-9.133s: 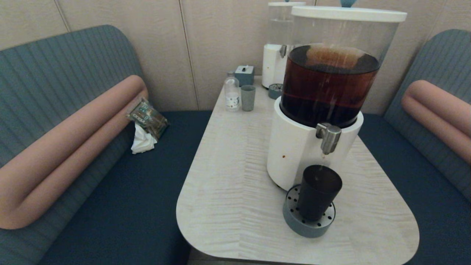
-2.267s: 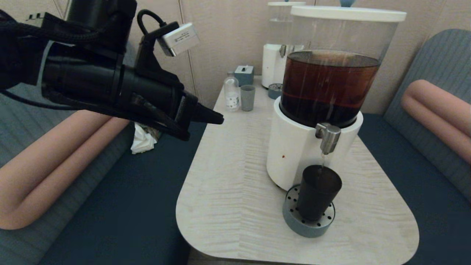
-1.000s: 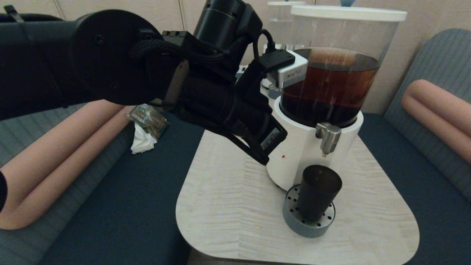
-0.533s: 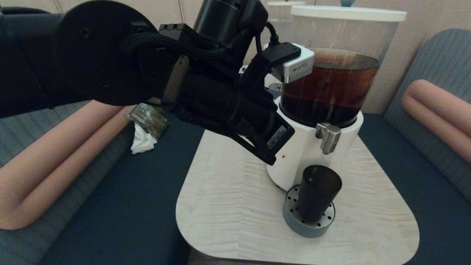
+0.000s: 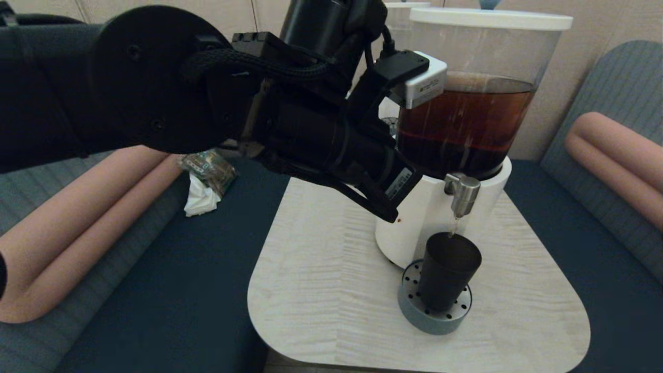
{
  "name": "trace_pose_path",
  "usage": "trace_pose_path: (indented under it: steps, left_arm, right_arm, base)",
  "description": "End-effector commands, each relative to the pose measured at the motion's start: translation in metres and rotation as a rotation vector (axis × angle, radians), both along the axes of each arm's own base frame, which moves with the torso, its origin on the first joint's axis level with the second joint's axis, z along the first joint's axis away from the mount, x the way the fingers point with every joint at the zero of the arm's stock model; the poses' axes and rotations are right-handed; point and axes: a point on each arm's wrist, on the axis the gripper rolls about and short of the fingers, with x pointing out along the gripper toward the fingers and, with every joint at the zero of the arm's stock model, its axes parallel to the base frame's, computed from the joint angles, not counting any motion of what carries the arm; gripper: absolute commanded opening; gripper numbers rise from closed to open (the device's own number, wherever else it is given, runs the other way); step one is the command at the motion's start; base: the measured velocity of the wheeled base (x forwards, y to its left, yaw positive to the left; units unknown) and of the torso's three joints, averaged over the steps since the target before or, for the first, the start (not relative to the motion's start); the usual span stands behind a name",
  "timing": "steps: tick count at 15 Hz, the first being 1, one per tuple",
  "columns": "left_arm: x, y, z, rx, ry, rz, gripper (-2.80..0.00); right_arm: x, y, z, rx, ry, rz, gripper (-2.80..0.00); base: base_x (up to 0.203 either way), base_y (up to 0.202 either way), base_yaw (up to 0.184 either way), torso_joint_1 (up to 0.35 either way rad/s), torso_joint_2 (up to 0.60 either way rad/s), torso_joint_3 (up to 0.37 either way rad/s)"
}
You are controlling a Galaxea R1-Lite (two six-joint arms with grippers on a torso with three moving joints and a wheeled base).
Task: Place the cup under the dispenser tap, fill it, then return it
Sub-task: Turn off the faucet
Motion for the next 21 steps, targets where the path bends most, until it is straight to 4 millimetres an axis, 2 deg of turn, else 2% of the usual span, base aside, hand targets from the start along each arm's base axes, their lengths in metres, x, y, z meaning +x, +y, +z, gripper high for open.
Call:
trace_pose_path:
  steps: [1, 4, 7, 21]
  left_arm:
    - [0.009, -0.011, -0.012, 0.007, -0.001, -0.002, -2.80]
    - [0.021, -0.028, -0.026, 0.002, -0.041, -0.020, -2.80]
    - [0.026, -0.034, -0.034, 0.003, -0.038, -0.023, -2.80]
    - [0.038, -0.046, -0.038, -0.075, -0.100, -0.044, -2.80]
  right_arm:
    - [0.000, 0.000, 0.000, 0.000, 0.001, 0.001, -2.80]
    - [0.000, 0.000, 0.000, 0.000, 0.001, 0.001, -2.80]
    - [0.000, 0.000, 0.000, 0.000, -0.001, 0.001, -2.80]
    - [0.000, 0.000, 0.000, 0.000, 0.000, 0.001, -2.80]
  base:
    - [0.000, 0.000, 0.000, 0.000, 0.00, 0.000]
    - [0.000, 0.000, 0.000, 0.000, 0.00, 0.000]
    - [0.000, 0.000, 0.000, 0.000, 0.00, 0.000]
    - [0.000, 0.000, 0.000, 0.000, 0.00, 0.000]
